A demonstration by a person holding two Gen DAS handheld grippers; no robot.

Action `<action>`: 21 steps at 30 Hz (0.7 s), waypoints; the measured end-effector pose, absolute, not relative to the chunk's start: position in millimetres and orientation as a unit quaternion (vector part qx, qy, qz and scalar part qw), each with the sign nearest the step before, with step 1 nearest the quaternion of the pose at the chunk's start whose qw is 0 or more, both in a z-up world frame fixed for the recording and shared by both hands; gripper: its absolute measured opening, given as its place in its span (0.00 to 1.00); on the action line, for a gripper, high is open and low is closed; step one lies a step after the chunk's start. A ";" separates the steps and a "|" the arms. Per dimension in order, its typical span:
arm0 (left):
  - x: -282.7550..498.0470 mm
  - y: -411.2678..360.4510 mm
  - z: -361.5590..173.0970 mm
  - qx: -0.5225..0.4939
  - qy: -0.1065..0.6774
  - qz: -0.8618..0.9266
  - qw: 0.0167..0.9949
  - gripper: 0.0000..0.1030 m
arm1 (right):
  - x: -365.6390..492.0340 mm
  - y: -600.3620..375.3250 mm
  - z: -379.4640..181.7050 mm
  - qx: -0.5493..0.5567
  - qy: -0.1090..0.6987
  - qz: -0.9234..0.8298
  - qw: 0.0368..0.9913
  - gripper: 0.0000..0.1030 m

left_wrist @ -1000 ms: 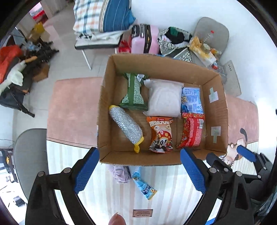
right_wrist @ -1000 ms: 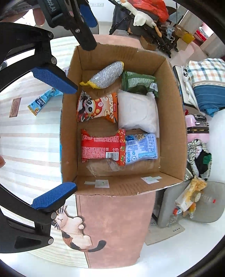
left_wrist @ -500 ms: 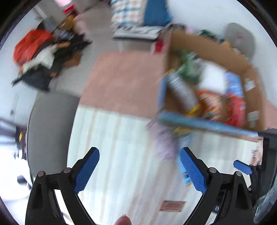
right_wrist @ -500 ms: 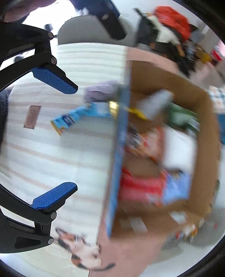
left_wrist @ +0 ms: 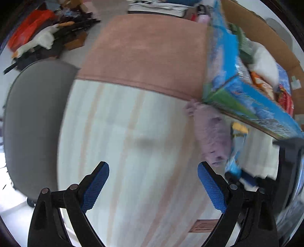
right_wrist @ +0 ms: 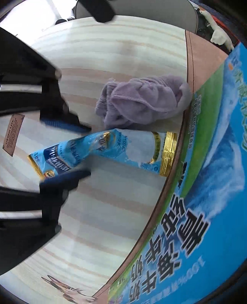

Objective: Organize soft objects
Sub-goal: 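Grasp the lilac towel with the left tool while the right tool grasps the blue ice-pop wrapper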

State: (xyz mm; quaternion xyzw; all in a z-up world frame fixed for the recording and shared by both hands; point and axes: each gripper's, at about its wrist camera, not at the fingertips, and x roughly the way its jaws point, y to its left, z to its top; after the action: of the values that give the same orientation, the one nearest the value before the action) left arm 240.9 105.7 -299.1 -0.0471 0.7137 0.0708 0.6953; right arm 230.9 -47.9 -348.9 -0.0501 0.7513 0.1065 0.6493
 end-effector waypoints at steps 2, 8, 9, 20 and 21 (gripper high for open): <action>248.9 92.1 -308.2 -0.057 0.721 0.046 0.689 0.93 | 221.0 -64.6 -348.0 -0.027 0.758 0.099 0.644 0.28; 269.9 54.1 -336.2 -0.068 0.740 0.004 0.669 0.93 | 184.6 -139.5 -342.6 0.047 0.773 0.051 0.630 0.25; 273.9 47.7 -344.3 -0.064 0.742 0.002 0.667 0.93 | 177.2 -157.4 -341.7 0.064 0.774 0.037 0.628 0.25; 263.8 51.2 -370.4 -0.059 0.742 0.021 0.667 0.37 | 163.2 -232.6 -338.0 0.157 0.776 0.035 0.610 0.59; 258.1 51.6 -369.3 -0.057 0.743 0.022 0.667 0.36 | 168.0 -235.2 -336.0 0.154 0.774 0.034 0.613 0.61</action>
State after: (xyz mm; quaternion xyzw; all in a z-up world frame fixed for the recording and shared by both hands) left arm 258.1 51.6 -369.3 -0.0565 0.7428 0.0224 0.6667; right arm 168.0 -235.2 -336.0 0.1539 0.7738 0.0343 0.6135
